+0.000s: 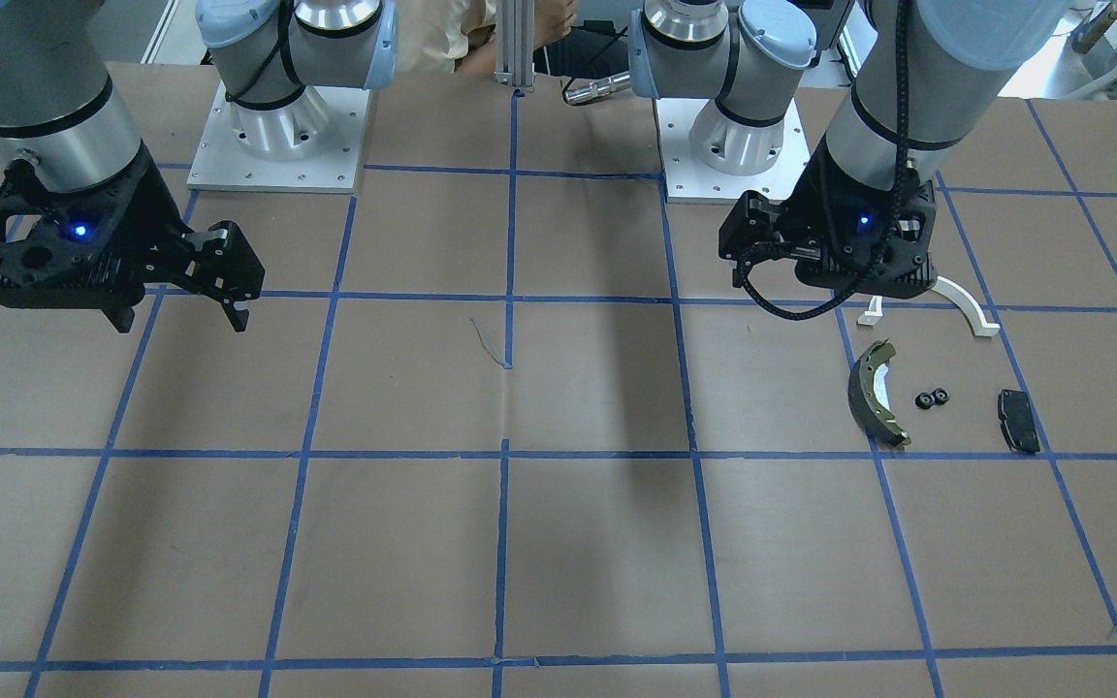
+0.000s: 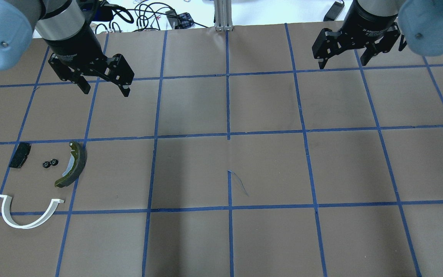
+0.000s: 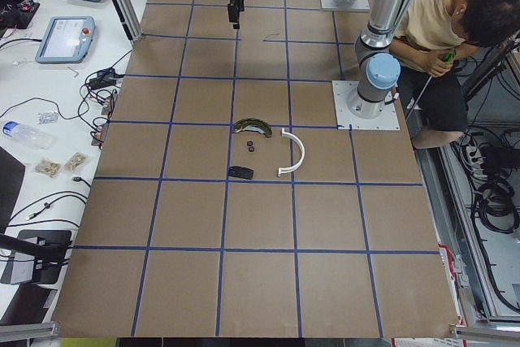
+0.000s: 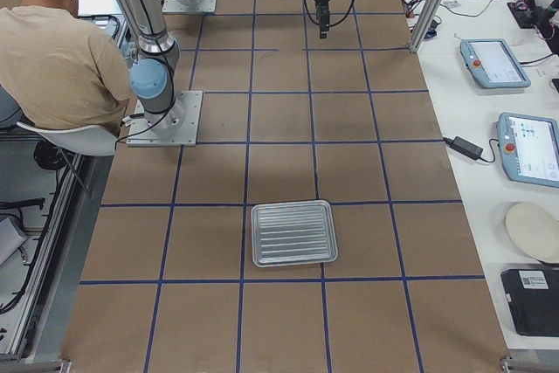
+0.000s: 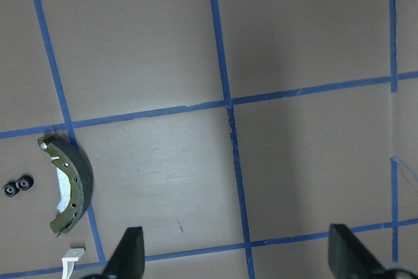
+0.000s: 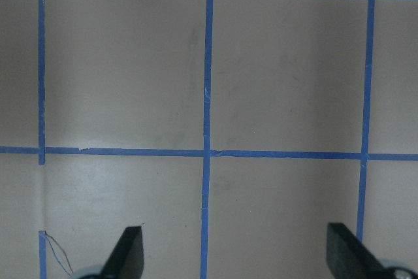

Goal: Place bearing gear from tray to pile

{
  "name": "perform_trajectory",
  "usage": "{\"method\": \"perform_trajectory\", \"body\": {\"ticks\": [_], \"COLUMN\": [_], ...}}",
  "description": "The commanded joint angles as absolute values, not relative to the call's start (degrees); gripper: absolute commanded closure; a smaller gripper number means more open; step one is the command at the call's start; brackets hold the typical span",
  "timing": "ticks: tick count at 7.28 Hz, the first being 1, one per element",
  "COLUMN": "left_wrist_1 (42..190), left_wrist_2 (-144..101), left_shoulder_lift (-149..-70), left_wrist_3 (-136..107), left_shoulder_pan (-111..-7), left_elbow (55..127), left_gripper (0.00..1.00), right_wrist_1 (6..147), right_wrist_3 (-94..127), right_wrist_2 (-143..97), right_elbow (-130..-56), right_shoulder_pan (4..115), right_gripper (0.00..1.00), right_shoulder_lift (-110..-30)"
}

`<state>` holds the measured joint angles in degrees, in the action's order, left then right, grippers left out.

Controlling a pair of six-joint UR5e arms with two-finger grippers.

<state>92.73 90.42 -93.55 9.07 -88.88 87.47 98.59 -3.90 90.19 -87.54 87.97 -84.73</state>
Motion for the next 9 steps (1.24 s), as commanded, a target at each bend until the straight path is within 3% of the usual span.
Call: {"method": "perform_trajectory", "body": {"ticks": [1,9], "left_wrist_1": [92.38,92.29], "left_wrist_2": [92.44,91.67], "left_shoulder_lift": [-90.19,-89.47], "left_wrist_3": [9.31,8.35], "left_shoulder_pan": [-87.90,-87.54], "left_elbow": [90.78,92.20], "left_gripper": [0.00,0.00], "right_wrist_1": [98.53,98.61], "right_wrist_3": [-3.87,-3.87], "right_wrist_2": [90.26,90.00], "right_elbow": [-87.54,-87.54], "right_shoulder_pan": [87.98,88.07], "right_gripper": [0.00,0.00], "right_shoulder_lift": [-84.73,-84.81]}}
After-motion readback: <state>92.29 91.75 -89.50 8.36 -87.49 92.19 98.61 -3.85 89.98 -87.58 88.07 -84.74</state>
